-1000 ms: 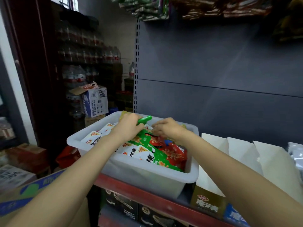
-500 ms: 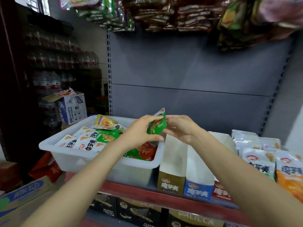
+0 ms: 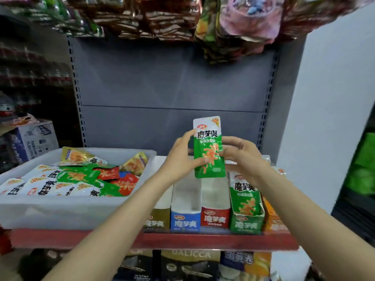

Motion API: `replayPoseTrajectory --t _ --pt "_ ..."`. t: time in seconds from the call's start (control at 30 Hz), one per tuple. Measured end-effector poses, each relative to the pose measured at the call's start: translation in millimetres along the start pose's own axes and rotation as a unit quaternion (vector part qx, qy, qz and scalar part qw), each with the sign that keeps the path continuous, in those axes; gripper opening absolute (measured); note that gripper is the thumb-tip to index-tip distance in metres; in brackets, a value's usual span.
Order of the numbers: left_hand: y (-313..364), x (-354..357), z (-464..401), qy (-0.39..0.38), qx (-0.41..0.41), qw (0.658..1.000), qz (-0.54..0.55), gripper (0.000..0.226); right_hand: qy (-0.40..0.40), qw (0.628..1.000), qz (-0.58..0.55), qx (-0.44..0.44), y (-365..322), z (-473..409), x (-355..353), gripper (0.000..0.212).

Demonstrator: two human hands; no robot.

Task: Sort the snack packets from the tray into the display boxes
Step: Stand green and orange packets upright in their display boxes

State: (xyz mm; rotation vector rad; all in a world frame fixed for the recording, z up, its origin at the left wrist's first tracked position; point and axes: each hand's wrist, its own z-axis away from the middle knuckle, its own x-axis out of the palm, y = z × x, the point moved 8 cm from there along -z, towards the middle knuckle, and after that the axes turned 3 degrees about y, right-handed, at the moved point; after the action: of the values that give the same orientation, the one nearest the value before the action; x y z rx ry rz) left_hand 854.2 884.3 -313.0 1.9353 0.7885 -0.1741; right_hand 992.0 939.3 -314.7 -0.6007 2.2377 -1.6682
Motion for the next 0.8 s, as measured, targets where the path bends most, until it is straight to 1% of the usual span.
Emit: replayPoseTrajectory --t 0.03,0.07,0.1,0.17,0.27,0.3,0.43,0.6,0.67,0.7,0.8 --pt "3 11 0 -0.018 -0.035 0.997 0.067 0.084 0.013 1.000 0.018 -0.010 -4 5 -12 0.033" --pt "5 23 -1 -0.034 -0.060 0.992 0.111 0.086 0.027 0.999 0.039 -0.016 -7 9 -23 0.036" --pt "8 33 -1 -0.041 -0.067 0.989 0.122 0.086 0.040 0.997 0.064 -0.020 -8 13 -33 0.040" --pt "17 52 -1 -0.042 -0.052 0.991 0.112 0.085 0.062 0.989 0.132 -0.034 -9 18 -52 0.049" --pt "28 77 1 -0.045 -0.020 0.996 0.071 0.089 0.088 0.956 0.268 -0.076 -10 23 -75 0.064" --pt "30 83 2 -0.046 -0.012 0.997 0.055 0.091 0.092 0.946 0.298 -0.086 -10 26 -80 0.069" --pt "31 100 7 -0.060 0.013 0.998 -0.011 0.102 0.093 0.913 0.380 -0.113 -6 37 -88 0.090" --pt "30 102 10 -0.040 0.042 0.993 -0.101 0.115 0.085 0.873 0.463 -0.126 9 36 -84 0.113" --pt "26 102 11 -0.037 0.042 0.990 -0.132 0.115 0.075 0.873 0.467 -0.122 13 34 -82 0.115" --pt "25 101 11 -0.033 0.043 0.987 -0.149 0.111 0.067 0.873 0.467 -0.121 13 35 -80 0.113" --pt "24 97 14 -0.020 0.050 0.980 -0.192 0.091 0.047 0.863 0.488 -0.119 16 39 -76 0.106"
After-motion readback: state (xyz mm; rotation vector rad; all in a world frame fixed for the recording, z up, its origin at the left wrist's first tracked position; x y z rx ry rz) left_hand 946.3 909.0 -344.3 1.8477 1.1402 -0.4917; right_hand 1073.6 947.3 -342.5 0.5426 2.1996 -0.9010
